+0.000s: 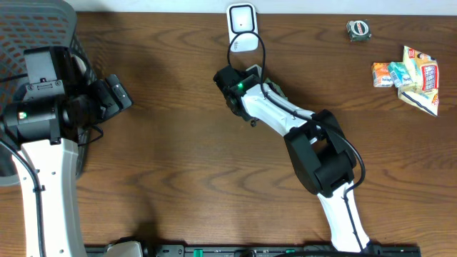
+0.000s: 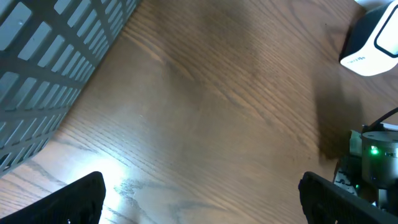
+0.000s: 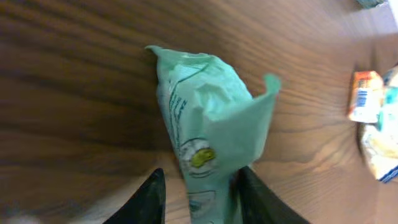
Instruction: Scan the item barcode
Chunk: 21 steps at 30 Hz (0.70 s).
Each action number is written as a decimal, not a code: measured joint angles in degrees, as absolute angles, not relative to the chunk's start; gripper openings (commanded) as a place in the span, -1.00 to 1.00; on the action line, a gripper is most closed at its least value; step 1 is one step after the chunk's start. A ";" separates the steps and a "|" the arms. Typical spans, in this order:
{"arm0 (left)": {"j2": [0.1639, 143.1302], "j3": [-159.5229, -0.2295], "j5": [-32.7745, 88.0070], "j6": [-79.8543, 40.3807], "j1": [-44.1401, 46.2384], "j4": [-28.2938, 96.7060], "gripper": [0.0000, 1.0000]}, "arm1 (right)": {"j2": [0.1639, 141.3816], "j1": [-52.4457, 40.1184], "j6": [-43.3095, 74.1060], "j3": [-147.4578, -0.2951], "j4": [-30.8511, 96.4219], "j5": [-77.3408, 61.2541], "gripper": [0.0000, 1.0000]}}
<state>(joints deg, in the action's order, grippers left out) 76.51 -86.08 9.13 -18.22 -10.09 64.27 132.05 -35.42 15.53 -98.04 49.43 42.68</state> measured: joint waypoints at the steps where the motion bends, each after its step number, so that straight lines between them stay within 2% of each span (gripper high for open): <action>1: 76.49 -86.08 9.13 -18.22 -10.09 64.29 0.96 | 132.05 -35.68 15.51 -98.08 49.60 41.67 -0.29; 3: 76.49 -86.08 9.13 -18.22 -10.09 64.29 0.95 | 132.05 -36.45 15.51 -98.13 50.11 39.62 -0.14; 5: 76.49 -86.08 9.13 -18.22 -10.09 64.29 0.95 | 132.03 -37.65 15.75 -98.45 50.41 36.25 0.11; 7: 76.49 -86.08 9.13 -18.22 -10.09 64.29 0.95 | 131.48 -38.50 15.64 -99.15 50.70 33.87 0.28; 10: 76.49 -86.08 9.13 -18.22 -10.09 64.29 0.95 | 130.26 -39.40 15.97 -100.88 51.11 27.59 0.29; 15: 76.49 -86.08 9.10 -18.22 -10.09 64.27 0.95 | 127.35 -37.93 16.93 -101.80 52.05 25.08 0.37; 18: 76.49 -86.08 9.13 -18.22 -10.09 64.27 0.95 | 124.90 -34.37 16.86 -102.56 52.01 24.10 0.17; 21: 76.49 -86.08 9.13 -18.22 -10.09 64.29 0.95 | 124.22 -30.28 14.61 -102.94 51.75 20.67 0.12</action>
